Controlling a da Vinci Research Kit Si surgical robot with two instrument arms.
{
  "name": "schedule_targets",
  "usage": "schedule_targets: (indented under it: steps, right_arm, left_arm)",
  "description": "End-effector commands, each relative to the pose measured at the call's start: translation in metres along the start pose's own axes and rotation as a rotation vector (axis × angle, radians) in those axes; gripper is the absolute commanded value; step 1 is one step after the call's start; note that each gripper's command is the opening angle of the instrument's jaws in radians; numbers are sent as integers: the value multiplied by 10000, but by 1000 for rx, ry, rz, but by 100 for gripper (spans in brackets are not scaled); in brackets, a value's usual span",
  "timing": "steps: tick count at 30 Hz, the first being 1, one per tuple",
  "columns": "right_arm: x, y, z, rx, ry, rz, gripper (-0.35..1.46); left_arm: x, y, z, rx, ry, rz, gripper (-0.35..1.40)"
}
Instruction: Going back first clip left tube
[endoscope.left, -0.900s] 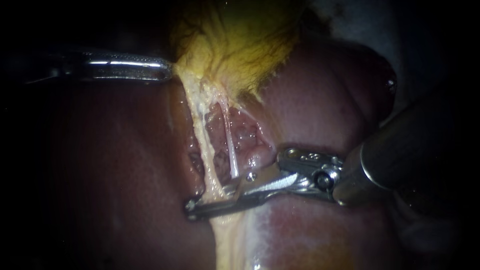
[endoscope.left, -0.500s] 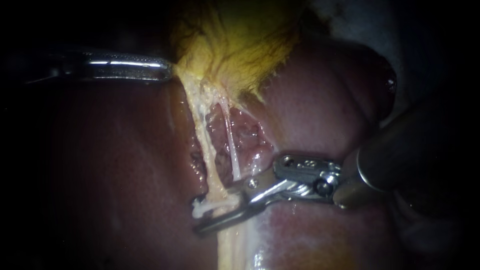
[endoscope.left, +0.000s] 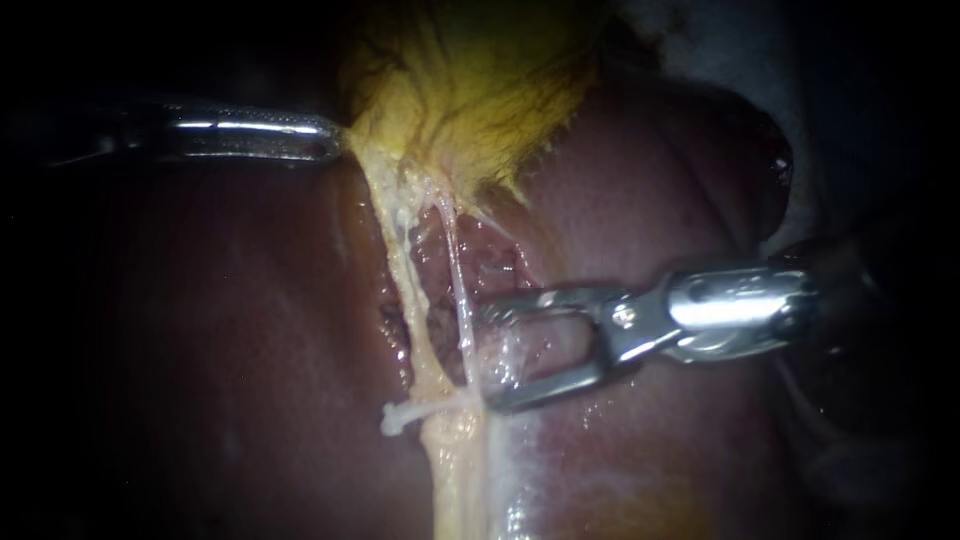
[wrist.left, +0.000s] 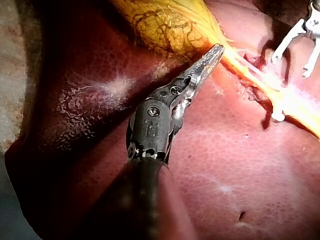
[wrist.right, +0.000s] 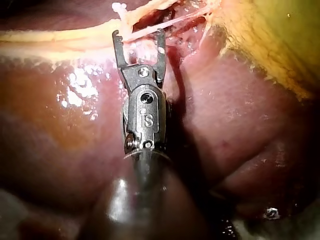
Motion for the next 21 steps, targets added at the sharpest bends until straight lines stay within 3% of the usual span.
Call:
schedule_targets:
  steps: [1,6,13,21]
  right_arm:
    - [3,0,-7,-5,-3,-5,59]
    - [13,-1,-33,-35,-5,-23,59]
    - [15,1,-48,-67,-9,-34,59]
    - [15,1,-53,-66,-8,-34,59]
  left_arm:
    - [0,0,0,0,0,0,-35]
    - [0,0,0,0,0,0,-35]
    - [3,4,2,-3,0,1,-35]
    - [24,10,25,-15,-4,13,-35]
